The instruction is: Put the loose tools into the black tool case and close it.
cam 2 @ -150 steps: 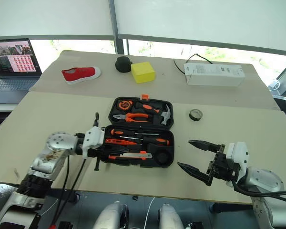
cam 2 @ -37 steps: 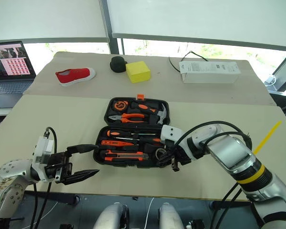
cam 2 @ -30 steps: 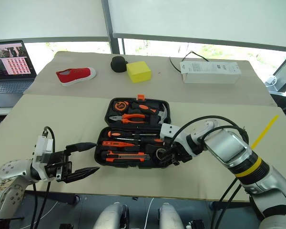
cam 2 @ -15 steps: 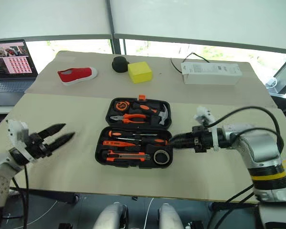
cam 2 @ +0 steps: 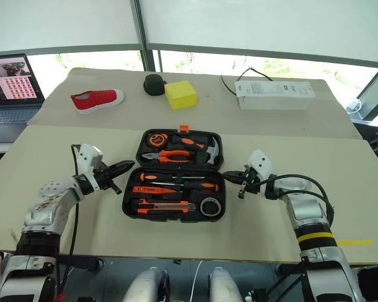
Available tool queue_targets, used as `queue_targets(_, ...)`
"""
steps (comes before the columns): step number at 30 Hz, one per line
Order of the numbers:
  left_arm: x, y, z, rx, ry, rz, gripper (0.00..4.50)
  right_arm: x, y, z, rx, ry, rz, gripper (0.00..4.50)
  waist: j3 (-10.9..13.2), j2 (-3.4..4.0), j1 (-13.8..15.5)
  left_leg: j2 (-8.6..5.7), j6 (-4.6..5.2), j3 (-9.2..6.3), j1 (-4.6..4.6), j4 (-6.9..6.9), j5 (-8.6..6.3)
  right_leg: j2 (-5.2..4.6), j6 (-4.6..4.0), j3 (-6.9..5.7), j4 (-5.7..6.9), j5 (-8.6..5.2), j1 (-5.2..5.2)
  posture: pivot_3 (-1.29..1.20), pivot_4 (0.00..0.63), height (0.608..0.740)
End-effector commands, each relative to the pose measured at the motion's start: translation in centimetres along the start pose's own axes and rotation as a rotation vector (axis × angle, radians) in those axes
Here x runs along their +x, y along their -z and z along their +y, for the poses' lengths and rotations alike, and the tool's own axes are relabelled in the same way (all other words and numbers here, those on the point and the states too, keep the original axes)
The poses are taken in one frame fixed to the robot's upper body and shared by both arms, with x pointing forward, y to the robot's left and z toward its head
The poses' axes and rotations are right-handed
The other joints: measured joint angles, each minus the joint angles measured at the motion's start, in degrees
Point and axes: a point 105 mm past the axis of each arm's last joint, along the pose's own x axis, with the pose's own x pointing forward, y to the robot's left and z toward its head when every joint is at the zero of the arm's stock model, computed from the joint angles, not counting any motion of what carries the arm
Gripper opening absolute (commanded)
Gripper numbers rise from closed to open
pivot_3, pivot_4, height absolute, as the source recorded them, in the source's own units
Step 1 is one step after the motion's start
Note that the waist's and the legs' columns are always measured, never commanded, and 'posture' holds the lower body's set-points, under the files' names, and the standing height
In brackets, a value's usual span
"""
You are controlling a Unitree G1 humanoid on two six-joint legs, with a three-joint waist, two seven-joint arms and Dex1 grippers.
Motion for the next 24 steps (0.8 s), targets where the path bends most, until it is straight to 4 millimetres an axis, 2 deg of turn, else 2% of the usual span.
queue_targets(1, 1.2, -0.5, -1.3, -0.022, 0.065, 0.022, 0.06, 0.5, -2.4, 1.6, -0.052, -0.110, -0.080, 0.00, 0.00, 0.00, 0.07, 0.01, 0.00, 0.00, 0.00, 0.00, 0.00, 0.00, 0.00, 0.00, 0.01, 0.00, -0.01, 0.00, 0.150, 0.740)
queue_targets(4, 0.9, -0.6, -3.3, -0.024, 0.188, 0.042, 0.06, 0.3, -2.1, 2.7, -0.056, -0.157, -0.054, 0.00, 0.00, 0.00, 0.09, 0.00, 0.00, -0.01, -0.02, 0.00, 0.00, 0.00, 0.00, 0.00, 0.01, 0.00, -0.02, 0.00, 0.150, 0.740)
queue_targets(9, -0.5, -0.7, -3.9, 0.000, 0.222, 0.025, 0.06, -0.9, -0.9, 3.7, -0.076, -0.175, 0.006, 0.00, 0.00, 0.01, 0.24, 0.00, 0.01, 0.00, -0.05, -0.02, -0.01, -0.02, 0.01, 0.00, -0.03, -0.01, -0.04, 0.00, 0.150, 0.740)
queue_targets(11, -1.1, -0.8, -4.2, -0.014, 0.231, 0.012, 0.06, -1.5, -0.7, 3.4, -0.080, -0.146, 0.012, 0.00, 0.00, 0.01, 0.30, 0.01, 0.02, 0.00, -0.04, -0.02, -0.02, -0.03, 0.01, 0.00, -0.04, -0.01, -0.03, 0.00, 0.150, 0.740)
queue_targets(14, -1.8, -0.3, -3.6, -0.015, 0.196, 0.039, 0.06, -2.3, -0.5, 2.5, -0.080, -0.097, 0.019, 0.00, 0.01, 0.01, 0.37, 0.00, 0.02, 0.00, -0.03, -0.01, -0.02, -0.05, 0.01, 0.00, -0.03, -0.01, -0.01, 0.00, 0.150, 0.740)
queue_targets(15, -2.1, -0.2, -3.3, -0.015, 0.177, 0.044, 0.06, -3.0, -0.4, 2.7, -0.010, -0.116, 0.038, 0.00, 0.01, 0.01, 0.39, -0.01, 0.02, 0.00, -0.03, 0.00, -0.02, -0.05, 0.01, 0.00, -0.01, -0.01, -0.01, 0.00, 0.150, 0.740)
queue_targets(16, -2.4, -0.4, -3.0, -0.016, 0.169, 0.043, 0.02, -3.4, -1.0, 2.9, 0.007, -0.135, 0.009, 0.29, 0.02, 0.03, 0.48, -0.01, 0.02, -0.01, -0.01, 0.02, -0.02, -0.04, 0.01, -0.01, 0.00, -0.01, 0.01, 0.00, 0.150, 0.740)
queue_targets(17, -2.8, -1.1, -2.9, 0.009, 0.167, 0.013, 0.28, -4.0, -1.3, 3.3, 0.066, -0.175, 0.014, 0.58, 0.02, 0.03, 0.53, -0.02, 0.02, -0.01, -0.01, 0.03, -0.02, -0.05, 0.01, -0.01, 0.00, -0.01, 0.02, 0.00, 0.150, 0.740)
queue_targets(18, -3.2, -1.6, -2.7, 0.007, 0.151, 0.005, 0.56, -4.6, -1.6, 3.7, 0.064, -0.209, 0.022, 0.71, 0.02, 0.03, 0.52, -0.01, 0.02, -0.01, -0.01, 0.02, -0.02, -0.05, 0.01, -0.01, 0.00, -0.01, 0.02, 0.00, 0.150, 0.740)
queue_targets(19, -3.5, -1.7, -2.1, -0.015, 0.118, 0.033, 0.69, -4.9, -1.9, 3.3, 0.005, -0.189, 0.032, 0.93, 0.02, 0.03, 0.51, -0.01, 0.02, -0.02, -0.02, 0.02, -0.02, -0.05, 0.01, -0.01, -0.02, -0.01, 0.02, 0.00, 0.150, 0.740)
queue_targets(20, -3.8, -1.7, -1.6, -0.032, 0.085, 0.065, 1.16, -5.3, -2.1, 3.0, -0.015, -0.180, 0.051, 1.39, 0.02, 0.02, 0.47, 0.00, 0.02, -0.03, -0.02, 0.02, -0.02, -0.04, 0.01, -0.01, -0.03, -0.01, 0.01, 0.00, 0.150, 0.740)
queue_targets(22, -5.1, -2.4, -1.5, -0.079, 0.109, 0.108, 1.83, -6.1, -3.6, 2.1, -0.048, -0.146, 0.058, 2.01, 0.02, 0.02, 0.11, 0.02, 0.02, -0.09, 0.01, 0.02, -0.02, -0.02, 0.01, -0.03, -0.01, -0.01, 0.02, 0.00, 0.150, 0.740)
queue_targets(23, -5.7, -2.6, -1.6, -0.105, 0.124, 0.143, 2.08, -6.4, -4.2, 2.0, -0.023, -0.146, 0.067, 2.32, 0.03, 0.02, -0.03, 0.03, 0.02, -0.13, 0.03, 0.02, -0.02, -0.01, 0.01, -0.01, 0.01, -0.01, 0.02, 0.00, 0.150, 0.740)
queue_targets(24, -6.3, -2.6, -2.2, -0.169, 0.166, 0.191, 2.55, -6.7, -4.5, 1.8, 0.039, -0.136, 0.092, 2.71, 0.04, 0.03, -0.07, 0.04, 0.02, -0.17, 0.04, 0.01, -0.02, 0.01, 0.01, -0.01, 0.04, -0.01, 0.02, 0.00, 0.150, 0.740)
